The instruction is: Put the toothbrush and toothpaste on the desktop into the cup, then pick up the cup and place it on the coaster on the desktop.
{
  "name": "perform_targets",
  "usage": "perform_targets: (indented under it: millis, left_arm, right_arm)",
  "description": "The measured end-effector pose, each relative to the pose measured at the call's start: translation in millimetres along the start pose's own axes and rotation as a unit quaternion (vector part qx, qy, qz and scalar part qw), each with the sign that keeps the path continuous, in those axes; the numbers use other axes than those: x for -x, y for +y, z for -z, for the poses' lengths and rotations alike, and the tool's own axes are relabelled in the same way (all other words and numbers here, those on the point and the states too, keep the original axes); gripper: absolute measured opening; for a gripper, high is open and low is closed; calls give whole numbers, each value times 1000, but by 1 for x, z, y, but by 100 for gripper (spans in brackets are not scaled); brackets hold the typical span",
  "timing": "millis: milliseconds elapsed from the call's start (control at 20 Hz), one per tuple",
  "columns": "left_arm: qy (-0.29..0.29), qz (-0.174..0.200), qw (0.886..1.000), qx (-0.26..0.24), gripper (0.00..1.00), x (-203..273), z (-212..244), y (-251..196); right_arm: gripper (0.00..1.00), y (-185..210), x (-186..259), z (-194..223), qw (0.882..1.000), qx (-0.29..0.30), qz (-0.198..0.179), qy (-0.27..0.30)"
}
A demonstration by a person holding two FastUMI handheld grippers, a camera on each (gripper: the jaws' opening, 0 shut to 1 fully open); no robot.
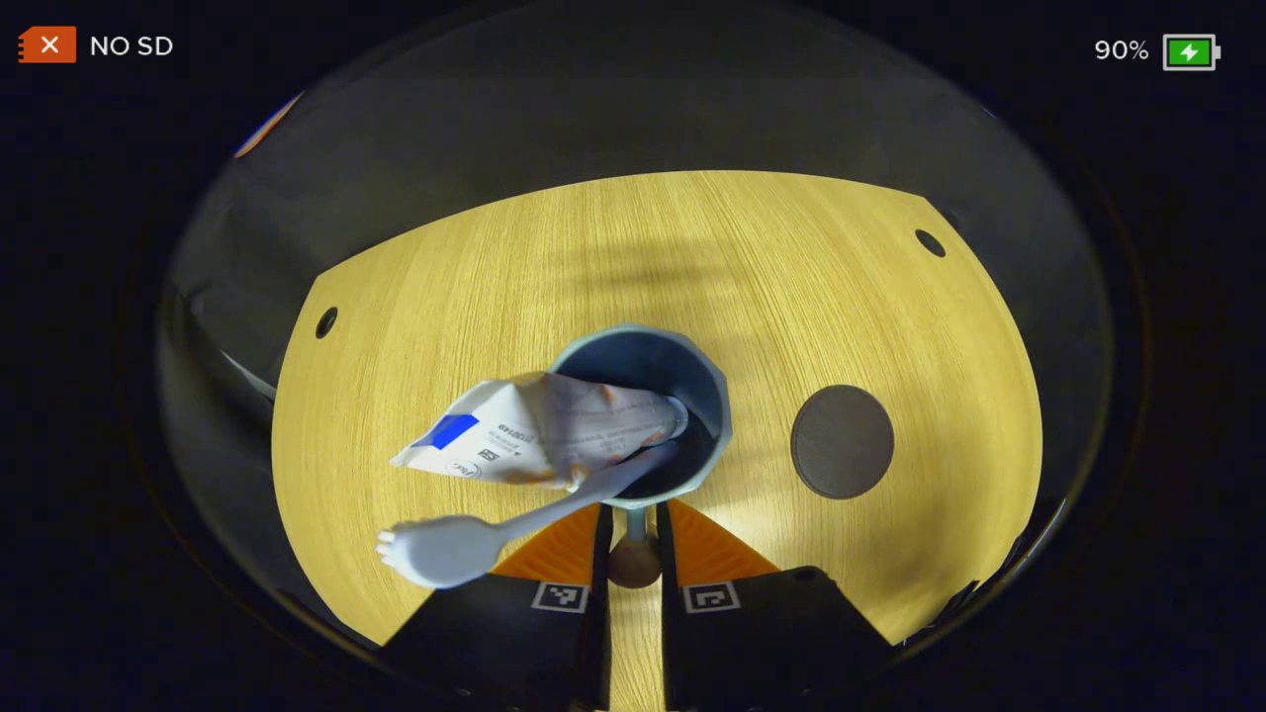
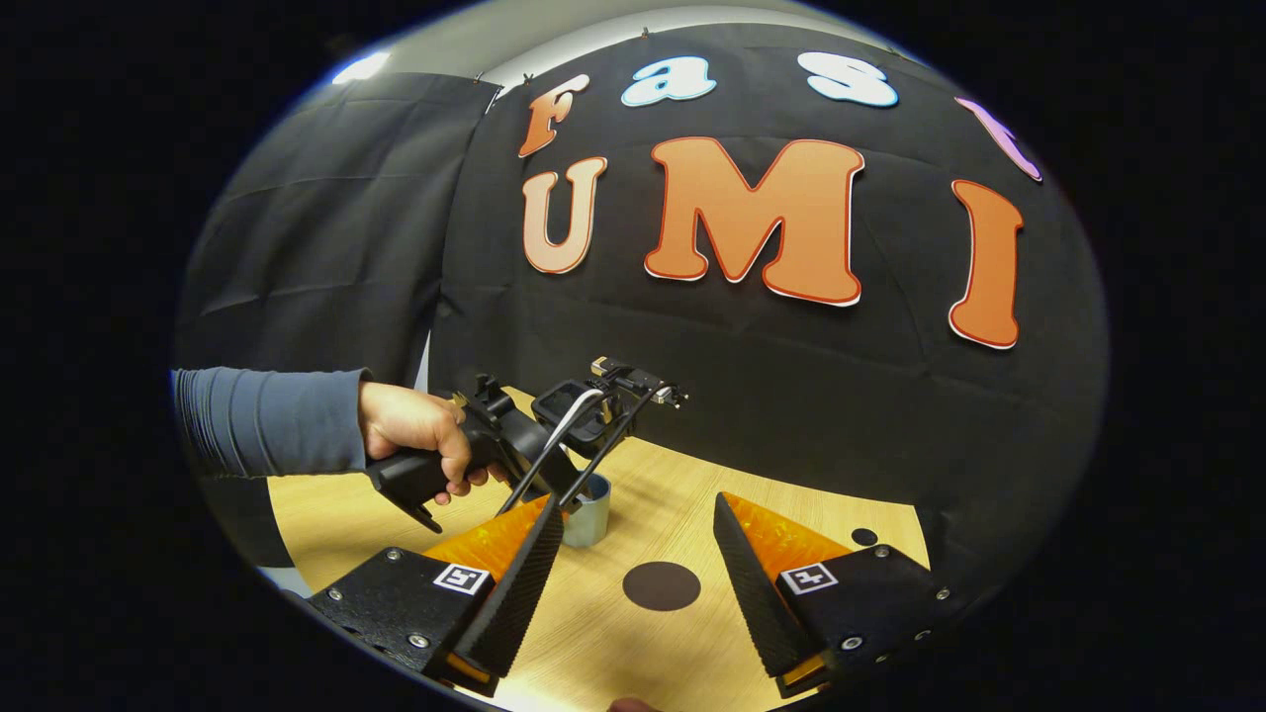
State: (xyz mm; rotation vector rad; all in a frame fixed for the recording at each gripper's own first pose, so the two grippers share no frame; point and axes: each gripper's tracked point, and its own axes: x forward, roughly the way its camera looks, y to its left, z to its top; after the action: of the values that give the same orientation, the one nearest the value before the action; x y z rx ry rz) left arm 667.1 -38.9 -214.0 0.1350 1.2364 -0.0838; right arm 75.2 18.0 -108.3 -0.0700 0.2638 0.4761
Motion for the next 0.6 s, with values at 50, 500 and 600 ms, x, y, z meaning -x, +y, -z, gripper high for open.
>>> perform_targets:
  millis: [50, 500, 600]
  left_arm:
    - [-5, 2, 1000, 2, 20, 2, -1, 1]
    - [-29, 8, 999, 18, 17, 4, -8, 1]
    - [-43, 7, 999, 13, 16, 5, -12, -2]
  right_arm:
    - [92, -1, 0, 2, 1000, -2, 0, 2]
    - [92, -17, 3, 3, 1000, -14, 24, 0]
    - [92, -22, 4, 3, 999, -17, 31, 1]
